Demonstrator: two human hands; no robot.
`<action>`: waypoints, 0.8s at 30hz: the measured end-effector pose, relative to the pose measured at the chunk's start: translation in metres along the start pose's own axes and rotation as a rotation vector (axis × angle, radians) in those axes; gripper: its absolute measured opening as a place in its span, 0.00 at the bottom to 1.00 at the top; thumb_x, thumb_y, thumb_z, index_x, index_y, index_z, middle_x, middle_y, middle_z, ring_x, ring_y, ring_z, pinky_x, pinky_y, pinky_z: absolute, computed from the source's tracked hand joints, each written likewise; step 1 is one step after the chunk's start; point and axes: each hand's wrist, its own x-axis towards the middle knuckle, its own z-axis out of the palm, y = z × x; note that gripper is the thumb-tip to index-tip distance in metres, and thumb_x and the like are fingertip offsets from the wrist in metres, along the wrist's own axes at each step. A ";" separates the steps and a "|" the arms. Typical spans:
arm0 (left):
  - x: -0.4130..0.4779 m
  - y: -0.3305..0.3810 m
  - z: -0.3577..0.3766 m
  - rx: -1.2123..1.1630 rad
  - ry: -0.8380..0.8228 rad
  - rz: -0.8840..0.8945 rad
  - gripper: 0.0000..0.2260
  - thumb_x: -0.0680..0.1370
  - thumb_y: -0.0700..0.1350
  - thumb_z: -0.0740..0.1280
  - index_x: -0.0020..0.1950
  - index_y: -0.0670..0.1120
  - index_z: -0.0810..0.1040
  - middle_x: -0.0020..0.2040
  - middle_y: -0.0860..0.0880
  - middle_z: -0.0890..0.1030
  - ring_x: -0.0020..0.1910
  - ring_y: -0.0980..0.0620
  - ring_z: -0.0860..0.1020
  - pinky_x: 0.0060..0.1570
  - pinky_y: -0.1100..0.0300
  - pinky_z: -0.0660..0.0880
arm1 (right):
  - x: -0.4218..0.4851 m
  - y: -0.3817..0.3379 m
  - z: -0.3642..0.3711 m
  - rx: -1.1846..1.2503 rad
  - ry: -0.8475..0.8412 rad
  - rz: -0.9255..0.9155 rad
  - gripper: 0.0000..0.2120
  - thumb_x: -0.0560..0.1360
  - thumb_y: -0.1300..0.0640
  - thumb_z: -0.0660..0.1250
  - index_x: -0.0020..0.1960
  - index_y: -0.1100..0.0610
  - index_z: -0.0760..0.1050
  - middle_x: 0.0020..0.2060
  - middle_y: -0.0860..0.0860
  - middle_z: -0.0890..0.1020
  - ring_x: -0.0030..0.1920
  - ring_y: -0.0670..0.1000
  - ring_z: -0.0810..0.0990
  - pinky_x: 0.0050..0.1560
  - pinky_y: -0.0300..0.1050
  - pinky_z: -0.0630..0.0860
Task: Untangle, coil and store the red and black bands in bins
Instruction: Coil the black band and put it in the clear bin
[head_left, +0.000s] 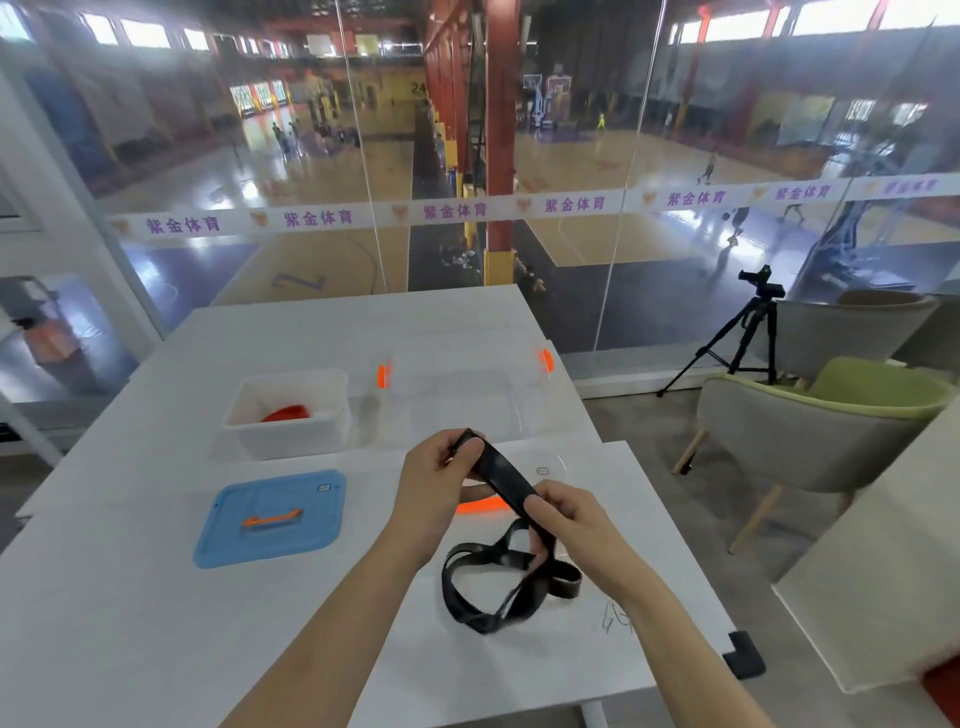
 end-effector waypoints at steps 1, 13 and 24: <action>-0.001 0.000 -0.001 -0.015 -0.006 -0.003 0.06 0.83 0.38 0.65 0.52 0.39 0.82 0.41 0.46 0.84 0.42 0.49 0.86 0.42 0.54 0.84 | -0.001 0.002 0.000 0.035 -0.007 0.002 0.11 0.85 0.59 0.64 0.45 0.57 0.77 0.33 0.58 0.81 0.32 0.56 0.78 0.41 0.50 0.77; -0.002 -0.017 -0.015 -0.163 0.034 -0.140 0.12 0.82 0.45 0.70 0.65 0.45 0.79 0.51 0.39 0.85 0.46 0.45 0.84 0.49 0.55 0.82 | 0.004 0.003 0.006 0.041 0.115 -0.034 0.10 0.85 0.58 0.65 0.48 0.58 0.81 0.30 0.53 0.78 0.30 0.53 0.73 0.35 0.47 0.74; -0.008 -0.022 -0.006 -0.062 -0.005 -0.099 0.10 0.82 0.44 0.69 0.62 0.44 0.82 0.54 0.46 0.88 0.56 0.48 0.86 0.56 0.51 0.83 | 0.003 0.011 0.018 -0.015 0.208 0.023 0.08 0.83 0.57 0.67 0.48 0.57 0.82 0.29 0.53 0.81 0.26 0.50 0.74 0.29 0.42 0.74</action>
